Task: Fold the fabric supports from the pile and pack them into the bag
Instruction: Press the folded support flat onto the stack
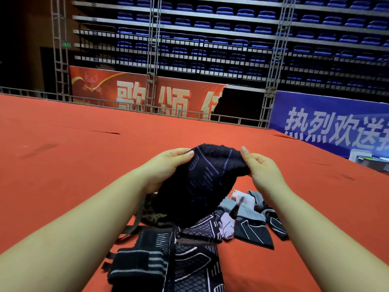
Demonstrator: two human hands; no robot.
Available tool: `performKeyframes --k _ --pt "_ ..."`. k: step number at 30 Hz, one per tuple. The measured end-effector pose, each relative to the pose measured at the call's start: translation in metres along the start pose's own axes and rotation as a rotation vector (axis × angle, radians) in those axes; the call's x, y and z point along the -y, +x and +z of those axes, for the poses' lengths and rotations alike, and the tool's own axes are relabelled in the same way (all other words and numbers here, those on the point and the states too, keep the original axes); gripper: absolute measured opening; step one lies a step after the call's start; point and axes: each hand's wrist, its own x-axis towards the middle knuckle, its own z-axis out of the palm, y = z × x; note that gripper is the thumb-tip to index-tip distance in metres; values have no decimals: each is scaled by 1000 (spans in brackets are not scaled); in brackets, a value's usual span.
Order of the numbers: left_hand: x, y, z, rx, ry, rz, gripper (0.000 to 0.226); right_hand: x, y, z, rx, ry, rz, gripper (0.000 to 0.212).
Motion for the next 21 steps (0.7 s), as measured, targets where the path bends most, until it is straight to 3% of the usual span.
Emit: performKeyframes --k 3,7,13,15,19,21 --pt "1 3 -5 -28 22 -21 23 -4 -1 -2 -127 -37 -41 44" --pt "5 4 -9 -27 121 -57 21 1 3 -3 -169 -4 -78 48" --pt "5 4 -11 -54 582 16 24 19 10 -11 -225 -301 -283 50" --pt "7 5 -6 -61 511 47 22 19 12 -12 -193 -340 -258 49" --pt "13 8 10 38 133 -33 12 15 14 -11 -79 -198 -150 46" --pt "14 10 21 129 42 -86 26 17 16 -11 -57 -174 -146 44"
